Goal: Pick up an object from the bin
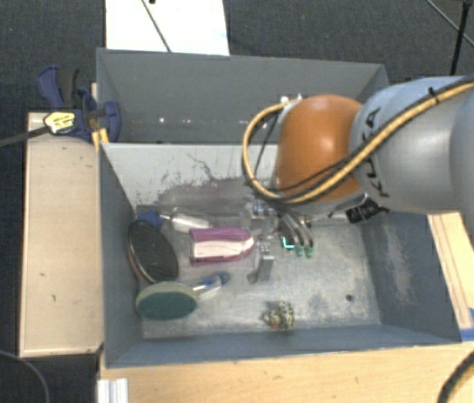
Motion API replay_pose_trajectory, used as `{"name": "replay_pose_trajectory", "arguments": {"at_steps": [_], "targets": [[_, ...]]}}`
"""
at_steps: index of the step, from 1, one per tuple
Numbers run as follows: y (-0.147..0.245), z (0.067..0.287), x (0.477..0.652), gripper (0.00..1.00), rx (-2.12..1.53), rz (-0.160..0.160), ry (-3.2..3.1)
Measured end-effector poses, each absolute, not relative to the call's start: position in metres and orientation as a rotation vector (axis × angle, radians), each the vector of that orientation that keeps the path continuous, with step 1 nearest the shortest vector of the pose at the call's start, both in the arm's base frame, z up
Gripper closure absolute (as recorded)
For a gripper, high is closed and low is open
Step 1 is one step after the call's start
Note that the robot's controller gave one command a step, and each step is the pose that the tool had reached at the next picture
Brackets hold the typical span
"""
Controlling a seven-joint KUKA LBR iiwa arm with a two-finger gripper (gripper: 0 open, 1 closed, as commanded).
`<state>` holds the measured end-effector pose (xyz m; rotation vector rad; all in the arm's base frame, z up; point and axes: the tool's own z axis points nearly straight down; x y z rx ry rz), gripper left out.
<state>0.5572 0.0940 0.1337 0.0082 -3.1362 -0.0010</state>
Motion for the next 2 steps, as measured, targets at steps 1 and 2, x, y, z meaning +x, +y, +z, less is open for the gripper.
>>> {"name": "replay_pose_trajectory", "arguments": {"at_steps": [1,2], "targets": [[0.142,0.067,0.585,0.0,0.011,-0.004,-3.145],[0.15,0.102,0.577,0.0,-0.09,-0.006,-3.149]]}}
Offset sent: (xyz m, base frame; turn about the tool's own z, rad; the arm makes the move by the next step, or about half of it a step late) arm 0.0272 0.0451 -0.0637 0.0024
